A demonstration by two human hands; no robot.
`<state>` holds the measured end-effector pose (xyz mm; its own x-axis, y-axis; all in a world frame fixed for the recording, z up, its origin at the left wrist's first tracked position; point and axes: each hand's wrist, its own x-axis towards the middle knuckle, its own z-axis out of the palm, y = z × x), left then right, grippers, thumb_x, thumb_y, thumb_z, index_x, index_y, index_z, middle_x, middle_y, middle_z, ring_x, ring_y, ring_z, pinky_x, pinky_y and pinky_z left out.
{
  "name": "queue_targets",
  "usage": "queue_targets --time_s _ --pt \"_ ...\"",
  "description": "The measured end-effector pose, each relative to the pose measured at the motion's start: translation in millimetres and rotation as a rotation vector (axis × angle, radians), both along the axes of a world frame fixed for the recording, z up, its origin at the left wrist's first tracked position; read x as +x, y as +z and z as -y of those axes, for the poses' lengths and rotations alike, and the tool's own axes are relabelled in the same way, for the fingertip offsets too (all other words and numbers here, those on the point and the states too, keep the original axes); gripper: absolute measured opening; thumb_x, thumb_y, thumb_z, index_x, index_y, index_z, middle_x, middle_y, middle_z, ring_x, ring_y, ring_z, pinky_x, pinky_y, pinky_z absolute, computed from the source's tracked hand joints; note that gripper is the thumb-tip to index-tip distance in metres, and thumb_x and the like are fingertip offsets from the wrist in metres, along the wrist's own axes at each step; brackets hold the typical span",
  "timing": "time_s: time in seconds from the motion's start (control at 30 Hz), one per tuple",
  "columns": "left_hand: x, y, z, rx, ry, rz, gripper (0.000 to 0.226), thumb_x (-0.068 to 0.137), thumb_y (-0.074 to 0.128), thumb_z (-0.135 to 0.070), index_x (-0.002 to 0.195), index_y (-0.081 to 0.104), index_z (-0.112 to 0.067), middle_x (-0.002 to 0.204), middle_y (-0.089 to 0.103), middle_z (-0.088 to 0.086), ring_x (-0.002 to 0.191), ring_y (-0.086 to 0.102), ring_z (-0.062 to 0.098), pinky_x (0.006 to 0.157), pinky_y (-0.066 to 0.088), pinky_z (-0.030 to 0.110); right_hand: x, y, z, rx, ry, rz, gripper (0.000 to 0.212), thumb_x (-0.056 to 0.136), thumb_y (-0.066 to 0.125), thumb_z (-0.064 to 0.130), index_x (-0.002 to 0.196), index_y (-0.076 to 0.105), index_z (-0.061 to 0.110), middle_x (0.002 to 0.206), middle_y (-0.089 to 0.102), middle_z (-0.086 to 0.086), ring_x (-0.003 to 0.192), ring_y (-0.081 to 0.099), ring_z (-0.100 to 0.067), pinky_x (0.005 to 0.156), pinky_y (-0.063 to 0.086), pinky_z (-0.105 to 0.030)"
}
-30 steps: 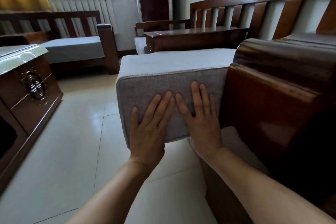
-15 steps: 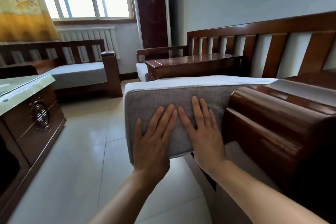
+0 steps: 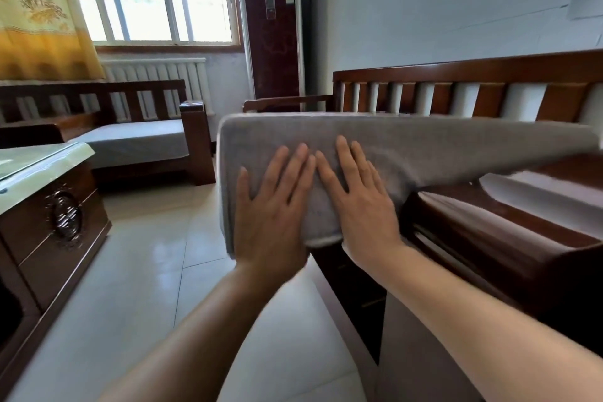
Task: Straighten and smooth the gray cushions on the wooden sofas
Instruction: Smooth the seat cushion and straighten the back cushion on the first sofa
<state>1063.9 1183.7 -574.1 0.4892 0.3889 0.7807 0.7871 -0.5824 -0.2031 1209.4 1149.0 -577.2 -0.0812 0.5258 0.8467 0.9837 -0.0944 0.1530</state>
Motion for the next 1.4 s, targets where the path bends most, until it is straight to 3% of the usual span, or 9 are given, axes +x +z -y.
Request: queue_targets --time_s 0.1,0.2,0.33,0.4,0.53,0.77,1.0,1.17,1.4 --pt "-7.3 37.6 -14.9 -0.052 0.092 0.099 0.109 0.052 0.076 -0.042 0.147 0.032 -0.013 0.155 0.029 0.005 0.143 0.024 0.026 0.109 0.014 0.060 -8.7 45.3 -15.0 -0.073 0.114 0.009 0.069 0.082 0.057 0.012 0.147 0.035 0.018 0.154 0.031 -0.012 0.141 0.030 -0.032 0.112 0.032 -0.047" --pt "-13.4 57.1 -28.4 -0.082 0.126 0.085 0.119 0.046 0.083 -0.044 0.148 0.030 -0.016 0.156 0.027 0.003 0.143 0.023 0.026 0.107 0.019 0.062 -9.4 47.6 -25.0 -0.023 0.172 -0.213 0.066 0.083 0.053 0.008 0.147 0.036 0.017 0.156 0.028 -0.004 0.145 0.021 -0.026 0.118 0.016 -0.043" --pt "-14.6 52.6 -32.3 -0.046 0.118 0.086 0.121 0.044 0.083 -0.050 0.148 0.030 -0.017 0.155 0.027 0.003 0.142 0.022 0.026 0.107 0.019 0.061 -8.5 23.8 -22.4 0.048 0.400 -0.462 0.065 0.079 0.034 0.023 0.143 0.042 0.019 0.154 0.029 0.006 0.146 0.014 -0.011 0.119 -0.005 -0.035" --pt "-12.9 50.1 -31.0 -0.045 0.111 0.098 0.121 0.044 0.083 -0.048 0.148 0.030 -0.017 0.156 0.027 0.003 0.143 0.021 0.026 0.107 0.018 0.062 -6.6 16.7 -24.2 0.121 0.324 -0.461 0.061 0.085 0.032 0.035 0.144 0.041 0.020 0.155 0.027 0.005 0.146 0.013 -0.014 0.118 -0.008 -0.039" --pt "-4.6 62.8 -29.8 -0.068 0.126 0.070 0.121 0.046 0.081 -0.050 0.150 0.025 -0.020 0.158 0.020 0.002 0.145 0.015 0.026 0.109 0.013 0.061 -2.6 22.5 -40.1 0.281 0.123 -0.449 0.057 0.094 0.029 0.049 0.141 0.047 0.022 0.152 0.037 -0.001 0.142 0.026 -0.026 0.114 0.004 -0.049" --pt "19.2 130.4 -55.0 -0.149 0.111 0.029 0.108 0.069 0.066 -0.057 0.151 0.001 -0.033 0.160 -0.006 -0.002 0.146 -0.010 0.023 0.112 -0.006 0.056 22.0 90.0 -76.2 0.293 0.103 -0.449 0.054 0.095 0.028 0.049 0.135 0.054 0.023 0.147 0.044 0.000 0.138 0.032 -0.024 0.111 0.012 -0.053" --pt "40.0 226.1 -119.8 -0.353 0.148 -0.018 0.113 0.067 0.072 -0.056 0.150 -0.002 -0.037 0.159 -0.011 -0.005 0.146 -0.012 0.023 0.113 -0.006 0.055 43.5 188.8 -130.9 0.063 0.057 -0.478 0.061 0.093 0.021 0.055 0.139 0.049 0.025 0.150 0.040 0.001 0.141 0.026 -0.022 0.112 0.007 -0.049" --pt "48.1 287.1 -181.4 -0.558 0.152 -0.070 0.119 0.063 0.076 -0.055 0.150 -0.003 -0.038 0.159 -0.013 -0.008 0.146 -0.014 0.022 0.113 -0.004 0.057 51.8 262.2 -178.9 -0.337 0.009 -0.531 0.069 0.089 0.009 0.064 0.150 0.024 0.036 0.160 0.012 0.009 0.147 0.000 -0.014 0.114 -0.010 -0.045" --pt "50.8 341.4 -255.7 -0.822 0.125 -0.205 0.122 0.067 0.075 -0.057 0.151 -0.010 -0.032 0.158 -0.019 -0.010 0.145 -0.019 0.020 0.114 -0.005 0.056 48.3 330.0 -247.6 -0.761 -0.145 -0.660 0.052 0.103 0.020 0.046 0.151 0.002 0.041 0.159 -0.016 0.014 0.144 -0.023 -0.015 0.112 -0.019 -0.045"
